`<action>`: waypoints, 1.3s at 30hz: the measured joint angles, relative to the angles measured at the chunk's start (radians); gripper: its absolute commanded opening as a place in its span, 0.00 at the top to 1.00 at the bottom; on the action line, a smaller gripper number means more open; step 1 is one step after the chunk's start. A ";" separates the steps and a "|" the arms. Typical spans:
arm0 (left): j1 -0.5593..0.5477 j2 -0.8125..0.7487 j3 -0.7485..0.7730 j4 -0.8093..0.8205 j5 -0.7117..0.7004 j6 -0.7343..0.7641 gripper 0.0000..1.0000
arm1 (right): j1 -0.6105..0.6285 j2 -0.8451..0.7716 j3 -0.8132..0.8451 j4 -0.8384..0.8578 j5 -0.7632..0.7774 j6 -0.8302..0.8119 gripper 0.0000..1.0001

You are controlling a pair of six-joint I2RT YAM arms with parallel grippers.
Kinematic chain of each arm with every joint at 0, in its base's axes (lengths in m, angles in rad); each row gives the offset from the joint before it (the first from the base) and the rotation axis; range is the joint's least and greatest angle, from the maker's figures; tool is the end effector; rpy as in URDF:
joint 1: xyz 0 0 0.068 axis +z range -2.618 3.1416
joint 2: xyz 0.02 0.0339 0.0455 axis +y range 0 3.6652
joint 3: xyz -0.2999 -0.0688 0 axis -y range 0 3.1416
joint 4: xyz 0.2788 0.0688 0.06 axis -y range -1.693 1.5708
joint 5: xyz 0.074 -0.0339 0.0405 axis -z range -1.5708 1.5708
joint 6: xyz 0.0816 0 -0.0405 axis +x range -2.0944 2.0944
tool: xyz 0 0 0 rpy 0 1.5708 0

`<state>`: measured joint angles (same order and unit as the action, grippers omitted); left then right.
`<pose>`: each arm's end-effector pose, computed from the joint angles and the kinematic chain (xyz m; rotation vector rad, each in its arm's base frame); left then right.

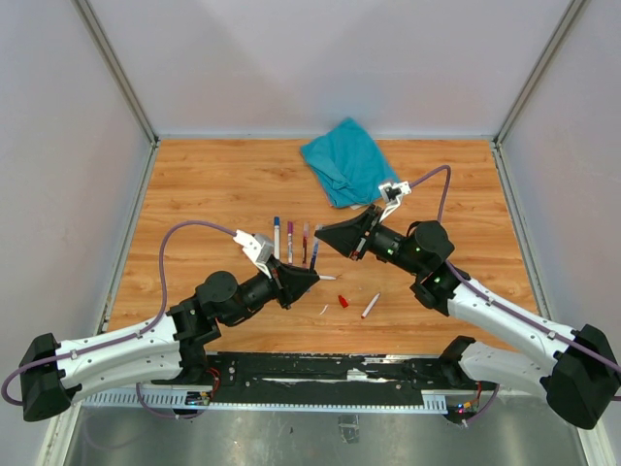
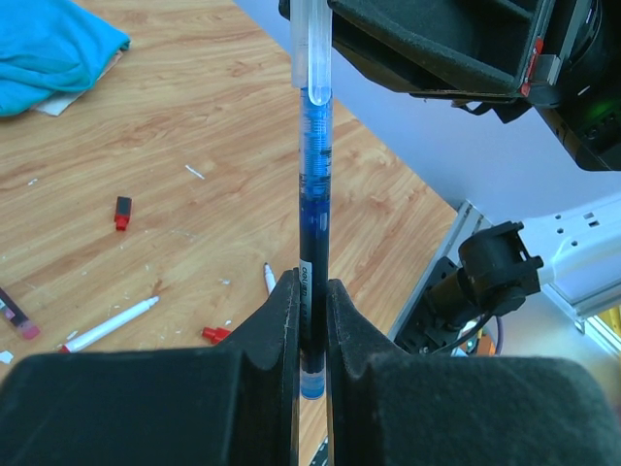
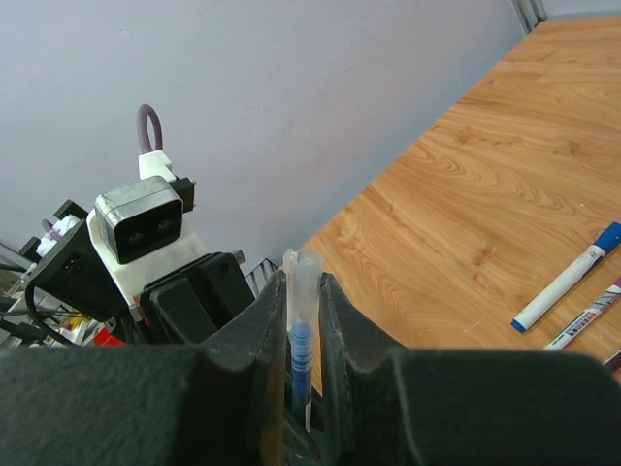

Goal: Insert the pens into the pen caps
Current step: Insert the pen cap onto the pen.

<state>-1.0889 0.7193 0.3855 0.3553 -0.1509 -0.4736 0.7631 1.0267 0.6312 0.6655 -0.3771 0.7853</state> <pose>0.1184 -0.2000 0.2798 0.3795 1.6168 -1.1024 0.1885 0.2219 0.3580 -0.3479 1.4553 1.5317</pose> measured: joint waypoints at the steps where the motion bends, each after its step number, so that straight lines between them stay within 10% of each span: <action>1: 0.000 0.000 0.000 -0.001 0.000 0.000 0.99 | 0.000 0.000 0.000 -0.002 -0.001 0.000 0.99; 19: -0.002 0.002 0.000 -0.025 0.012 0.000 1.00 | 0.014 -0.041 0.000 -0.111 -0.006 -0.027 0.98; 39: -0.002 0.003 0.000 -0.016 -0.010 0.000 0.99 | 0.028 -0.098 0.000 -0.255 -0.005 -0.088 0.32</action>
<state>-1.0908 0.7219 0.3851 0.3389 -0.1604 -0.4736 0.7914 0.9291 0.6312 0.4107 -0.3817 0.6975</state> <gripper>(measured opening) 0.111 0.609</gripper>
